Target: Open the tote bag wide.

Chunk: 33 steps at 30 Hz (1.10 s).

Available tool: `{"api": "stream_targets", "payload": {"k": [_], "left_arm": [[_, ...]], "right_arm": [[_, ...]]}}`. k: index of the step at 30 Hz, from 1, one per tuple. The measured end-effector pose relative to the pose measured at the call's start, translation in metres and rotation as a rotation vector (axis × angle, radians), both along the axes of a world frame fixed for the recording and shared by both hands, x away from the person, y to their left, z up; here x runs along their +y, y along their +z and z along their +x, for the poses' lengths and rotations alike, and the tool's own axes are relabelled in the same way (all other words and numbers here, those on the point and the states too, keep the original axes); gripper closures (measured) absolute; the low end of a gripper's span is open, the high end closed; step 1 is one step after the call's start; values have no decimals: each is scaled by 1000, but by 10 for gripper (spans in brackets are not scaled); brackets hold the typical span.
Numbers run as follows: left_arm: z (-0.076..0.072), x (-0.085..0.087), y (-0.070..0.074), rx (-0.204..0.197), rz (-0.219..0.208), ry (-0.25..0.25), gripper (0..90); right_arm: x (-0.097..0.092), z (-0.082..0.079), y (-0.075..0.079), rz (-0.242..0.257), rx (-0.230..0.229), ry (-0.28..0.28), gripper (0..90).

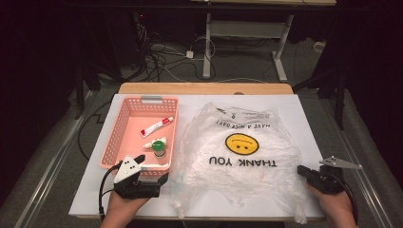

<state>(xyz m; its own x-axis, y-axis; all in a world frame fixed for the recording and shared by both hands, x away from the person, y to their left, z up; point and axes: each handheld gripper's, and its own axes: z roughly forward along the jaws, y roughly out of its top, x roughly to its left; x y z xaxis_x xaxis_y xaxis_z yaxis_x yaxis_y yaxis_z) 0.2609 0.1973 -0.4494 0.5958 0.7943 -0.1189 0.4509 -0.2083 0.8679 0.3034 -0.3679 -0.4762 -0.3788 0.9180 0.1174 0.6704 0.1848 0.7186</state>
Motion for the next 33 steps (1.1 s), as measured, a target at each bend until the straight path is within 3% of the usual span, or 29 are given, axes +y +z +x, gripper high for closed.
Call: {"api": "stream_targets", "payload": {"k": [8,9,11,12,18,20,22,24,25,28,32,33], "left_arm": [[0,1,2,5,-2,3,0],[0,1,2,4,-3,4,0],[0,2,3,8,-6,3,0],[0,2,3,8,-7,1,0],[-1,-1,4,12,-11,4,0],[-3,-5,6,15,40,23,0],[-4,-7,7,19,56,22,0],[-4,-7,7,16,23,17,0],[-4,-6,6,20,5,16,0],[-3,-2,5,48,-17,25,0],[-1,3,5,53,-27,46,0],[-1,4,5,54,-36,44,0]], "right_arm": [[23,-14,17,4,-41,77,900],[30,-20,22,-4,-63,91,900],[32,-25,23,-8,-66,98,900],[35,-35,23,-8,-71,114,900],[42,-53,18,-8,-57,146,900],[47,-57,15,-8,-45,170,900],[56,-59,9,-21,-10,219,900],[59,-59,8,-29,-5,231,900],[60,-59,9,-37,-9,244,839],[57,-60,12,-25,-21,237,767],[43,-62,22,4,-74,194,690],[36,-63,27,26,-108,176,641]]}}
